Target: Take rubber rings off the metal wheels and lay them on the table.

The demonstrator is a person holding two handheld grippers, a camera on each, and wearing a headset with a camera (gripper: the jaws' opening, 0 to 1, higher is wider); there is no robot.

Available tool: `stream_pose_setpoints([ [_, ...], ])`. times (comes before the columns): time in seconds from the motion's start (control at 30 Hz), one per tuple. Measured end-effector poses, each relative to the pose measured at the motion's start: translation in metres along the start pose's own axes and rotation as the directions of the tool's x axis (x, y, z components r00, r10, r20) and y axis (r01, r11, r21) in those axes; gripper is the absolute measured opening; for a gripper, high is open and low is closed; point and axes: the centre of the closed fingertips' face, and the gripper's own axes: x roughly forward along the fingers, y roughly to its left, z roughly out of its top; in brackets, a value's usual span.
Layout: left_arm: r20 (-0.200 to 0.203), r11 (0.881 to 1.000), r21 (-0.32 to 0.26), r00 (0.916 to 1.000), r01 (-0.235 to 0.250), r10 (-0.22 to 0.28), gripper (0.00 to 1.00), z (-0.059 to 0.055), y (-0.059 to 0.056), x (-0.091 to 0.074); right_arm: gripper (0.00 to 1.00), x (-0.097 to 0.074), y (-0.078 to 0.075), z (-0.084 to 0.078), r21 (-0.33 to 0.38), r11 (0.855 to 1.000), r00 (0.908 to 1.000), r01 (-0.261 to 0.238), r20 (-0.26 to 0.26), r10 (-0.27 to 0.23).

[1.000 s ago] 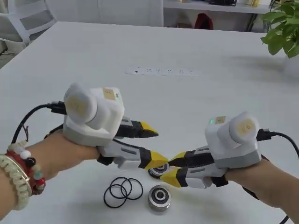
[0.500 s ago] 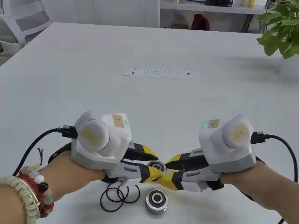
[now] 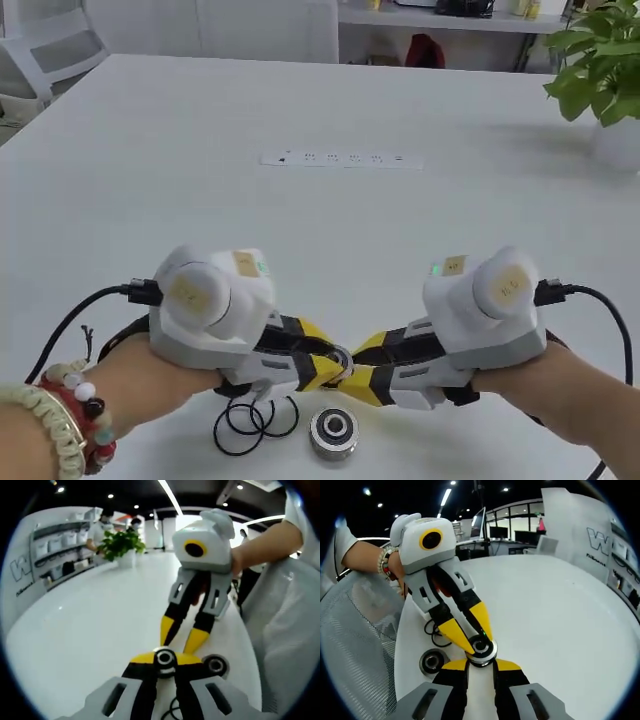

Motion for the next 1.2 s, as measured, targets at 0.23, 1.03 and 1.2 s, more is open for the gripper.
stream_pose_setpoints([
  [0.23, 0.008, 1.000, 0.004, 1.0000, 0.002, -0.002, 0.14, 0.000, 0.000, 0.000, 0.11, -0.001, -0.001, -0.003, -0.001, 1.000, 1.0000, -0.004, -0.009, 0.004],
  [1.03, 0.018, 1.000, 0.004, 0.9998, 0.005, -0.005, 0.14, 0.000, -0.004, 0.007, 0.00, -0.012, -0.018, 0.000, 0.648, 0.758, 0.9926, -0.076, 0.121, -0.004],
  [1.2, 0.014, 1.000, 0.011, 0.9999, 0.001, -0.001, 0.14, -0.003, -0.001, 0.000, 0.00, -0.012, -0.011, 0.005, 0.656, 0.750, 0.9922, -0.086, 0.125, 0.005],
])
